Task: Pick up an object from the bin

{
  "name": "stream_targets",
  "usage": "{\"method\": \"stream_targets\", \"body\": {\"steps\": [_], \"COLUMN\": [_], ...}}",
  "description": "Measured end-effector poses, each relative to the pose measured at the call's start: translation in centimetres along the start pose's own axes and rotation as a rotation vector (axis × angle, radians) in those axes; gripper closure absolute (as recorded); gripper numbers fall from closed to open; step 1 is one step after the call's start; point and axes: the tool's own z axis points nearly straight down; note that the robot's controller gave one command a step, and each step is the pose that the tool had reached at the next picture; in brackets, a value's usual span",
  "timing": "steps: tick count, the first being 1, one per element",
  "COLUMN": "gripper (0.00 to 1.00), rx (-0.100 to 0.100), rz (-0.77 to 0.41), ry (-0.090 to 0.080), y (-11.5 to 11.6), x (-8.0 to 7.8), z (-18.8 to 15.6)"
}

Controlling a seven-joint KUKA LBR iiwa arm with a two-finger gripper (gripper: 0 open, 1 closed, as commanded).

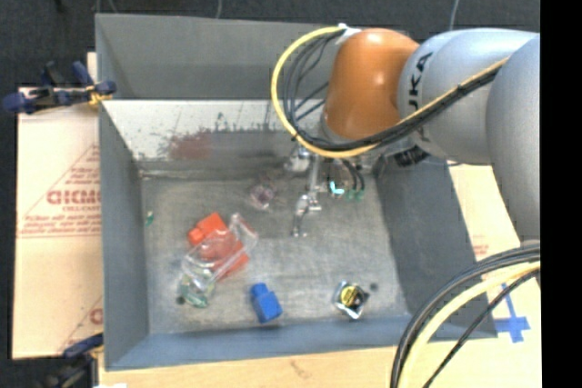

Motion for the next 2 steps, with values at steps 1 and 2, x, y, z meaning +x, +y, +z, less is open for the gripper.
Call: {"method": "stream_targets", "body": {"steps": [1,2], "gripper": [0.0,0.0], "rx": [-0.003,-0.006], "rz": [0.278,0.464], "ry": [-0.009,-0.011], "y": [3.8,3.7], "x": [-1.6,-1.9], "z": [1.6,5.0]}}
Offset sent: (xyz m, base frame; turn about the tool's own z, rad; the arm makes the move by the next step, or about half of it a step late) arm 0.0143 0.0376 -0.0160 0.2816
